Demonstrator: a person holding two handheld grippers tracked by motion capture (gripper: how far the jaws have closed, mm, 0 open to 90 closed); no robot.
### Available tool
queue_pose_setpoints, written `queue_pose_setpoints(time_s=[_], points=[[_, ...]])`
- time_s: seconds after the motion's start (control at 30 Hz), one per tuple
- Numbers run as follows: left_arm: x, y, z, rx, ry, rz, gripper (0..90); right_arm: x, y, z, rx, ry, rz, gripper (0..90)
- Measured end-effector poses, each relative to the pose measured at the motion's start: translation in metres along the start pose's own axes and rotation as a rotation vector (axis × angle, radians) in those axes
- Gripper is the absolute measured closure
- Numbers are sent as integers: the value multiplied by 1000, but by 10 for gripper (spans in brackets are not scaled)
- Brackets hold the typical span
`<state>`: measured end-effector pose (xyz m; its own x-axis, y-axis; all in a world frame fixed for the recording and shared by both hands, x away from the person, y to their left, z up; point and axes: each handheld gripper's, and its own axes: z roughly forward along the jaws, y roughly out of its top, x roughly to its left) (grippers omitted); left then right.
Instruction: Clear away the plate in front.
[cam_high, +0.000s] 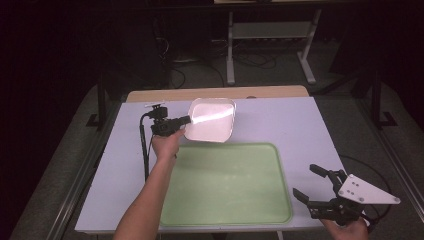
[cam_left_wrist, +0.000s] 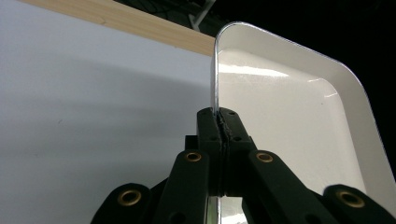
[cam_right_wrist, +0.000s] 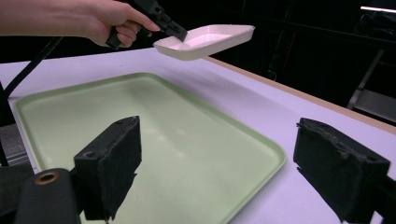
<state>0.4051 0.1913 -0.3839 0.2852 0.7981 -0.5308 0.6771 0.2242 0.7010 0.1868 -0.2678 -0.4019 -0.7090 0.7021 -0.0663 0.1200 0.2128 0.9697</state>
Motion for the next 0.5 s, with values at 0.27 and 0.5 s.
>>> queue_pose_setpoints(time_s=[0.27, 0.5], points=[[5, -15, -9, 10, 4, -10, 885, 1, 1, 3, 1, 3, -3, 142], [9, -21, -21, 5, -4, -15, 885, 3, 1, 4, 5, 4, -5, 143]])
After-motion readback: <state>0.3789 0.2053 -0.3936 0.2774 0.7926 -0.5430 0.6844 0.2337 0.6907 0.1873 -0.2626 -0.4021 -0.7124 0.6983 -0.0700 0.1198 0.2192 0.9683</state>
